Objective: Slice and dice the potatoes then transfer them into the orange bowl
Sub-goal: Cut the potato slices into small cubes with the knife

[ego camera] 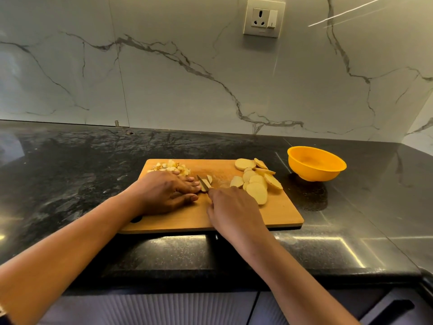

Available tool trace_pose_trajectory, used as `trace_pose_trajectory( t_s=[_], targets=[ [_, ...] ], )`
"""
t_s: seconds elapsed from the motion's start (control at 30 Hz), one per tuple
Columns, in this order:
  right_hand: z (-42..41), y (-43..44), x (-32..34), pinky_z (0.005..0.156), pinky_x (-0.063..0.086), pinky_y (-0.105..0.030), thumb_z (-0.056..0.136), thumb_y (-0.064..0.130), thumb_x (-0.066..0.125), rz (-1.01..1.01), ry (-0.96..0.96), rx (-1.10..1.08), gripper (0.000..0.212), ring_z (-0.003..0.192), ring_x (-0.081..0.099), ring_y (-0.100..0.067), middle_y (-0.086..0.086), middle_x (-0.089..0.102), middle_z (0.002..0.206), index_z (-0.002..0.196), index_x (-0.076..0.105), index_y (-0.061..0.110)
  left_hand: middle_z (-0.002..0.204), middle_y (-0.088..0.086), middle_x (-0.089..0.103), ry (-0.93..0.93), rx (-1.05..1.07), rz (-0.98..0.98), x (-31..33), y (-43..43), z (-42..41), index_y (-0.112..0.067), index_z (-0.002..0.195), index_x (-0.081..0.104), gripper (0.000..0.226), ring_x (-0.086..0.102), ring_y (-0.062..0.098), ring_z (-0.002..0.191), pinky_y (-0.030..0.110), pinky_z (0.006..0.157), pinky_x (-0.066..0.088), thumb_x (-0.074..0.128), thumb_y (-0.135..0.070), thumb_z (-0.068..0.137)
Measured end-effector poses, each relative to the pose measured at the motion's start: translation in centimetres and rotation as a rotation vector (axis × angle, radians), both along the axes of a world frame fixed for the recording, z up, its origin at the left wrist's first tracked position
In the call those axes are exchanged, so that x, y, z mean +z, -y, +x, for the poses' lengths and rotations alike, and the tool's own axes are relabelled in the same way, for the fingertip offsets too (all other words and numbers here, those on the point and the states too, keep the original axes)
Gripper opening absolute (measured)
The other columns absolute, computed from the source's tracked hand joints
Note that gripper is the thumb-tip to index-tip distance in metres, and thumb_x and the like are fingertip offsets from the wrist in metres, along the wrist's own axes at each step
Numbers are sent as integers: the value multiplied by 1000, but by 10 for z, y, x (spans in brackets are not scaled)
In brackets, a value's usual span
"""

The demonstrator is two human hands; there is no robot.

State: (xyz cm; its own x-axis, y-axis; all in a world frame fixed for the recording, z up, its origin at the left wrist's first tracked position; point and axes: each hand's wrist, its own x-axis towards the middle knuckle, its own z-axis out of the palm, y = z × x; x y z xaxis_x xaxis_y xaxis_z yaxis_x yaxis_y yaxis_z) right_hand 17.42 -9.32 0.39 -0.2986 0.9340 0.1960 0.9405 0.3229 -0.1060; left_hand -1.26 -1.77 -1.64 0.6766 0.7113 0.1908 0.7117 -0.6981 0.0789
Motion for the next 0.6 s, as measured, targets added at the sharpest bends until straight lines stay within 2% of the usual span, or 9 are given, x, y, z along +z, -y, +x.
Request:
trace_pose_trajectory(
  t_s=[0.13, 0.23, 0.33, 0.43, 0.5, 0.57, 0.6],
  targets=[
    [13, 12, -2, 65, 39, -27, 100, 30, 41, 7, 9, 17, 34, 89, 55, -16, 0, 62, 104, 131, 52, 21, 136, -21, 45, 14, -15, -12, 1, 0, 0, -34, 130, 50, 92, 35, -6, 129, 15, 110, 18, 4, -86, 70],
    [25, 32, -3, 66, 40, -27, 100, 31, 39, 27, -14, 39, 37, 92, 56, -16, 1, 63, 106, 135, 49, 25, 135, -19, 48, 21, -1, -17, 1, 0, 1, -33, 129, 52, 71, 37, -6, 129, 17, 112, 20, 21, -73, 79],
    [35, 44, 3, 69, 44, -27, 100, 32, 39, 14, -64, 50, 40, 91, 55, -13, 3, 63, 105, 140, 43, 32, 130, -18, 53, 86, 7, -39, 1, 0, 1, -32, 124, 57, 72, 43, -5, 125, 25, 112, 31, 26, -75, 76],
    [45, 44, 11, 68, 49, -23, 99, 34, 42, 23, -143, 16, 41, 82, 56, -7, 8, 63, 97, 140, 42, 36, 121, -17, 61, 225, 3, -79, -1, 2, 0, -32, 117, 63, 66, 53, -3, 116, 24, 105, 39, 35, -75, 75],
    [51, 30, 15, 58, 44, -17, 99, 33, 44, 89, -190, -34, 40, 74, 54, -4, 9, 63, 93, 139, 45, 36, 115, -15, 65, 342, 20, -67, 0, 1, -1, -32, 112, 66, 54, 59, -1, 109, 20, 97, 45, 44, -66, 77],
    [52, 6, 16, 50, 34, -13, 99, 30, 45, 183, -222, -95, 41, 69, 49, -3, 6, 67, 98, 140, 45, 31, 114, -12, 65, 425, 53, -2, 4, -3, 3, -31, 113, 64, 42, 62, 5, 106, 14, 89, 47, 56, -57, 81],
    [51, -6, 16, 49, 30, -12, 99, 29, 45, 226, -247, -128, 42, 69, 48, -3, 4, 69, 102, 141, 44, 29, 117, -9, 64, 433, 71, 18, 8, -6, 6, -30, 116, 62, 36, 61, 9, 109, 14, 90, 45, 59, -48, 85]
  ],
)
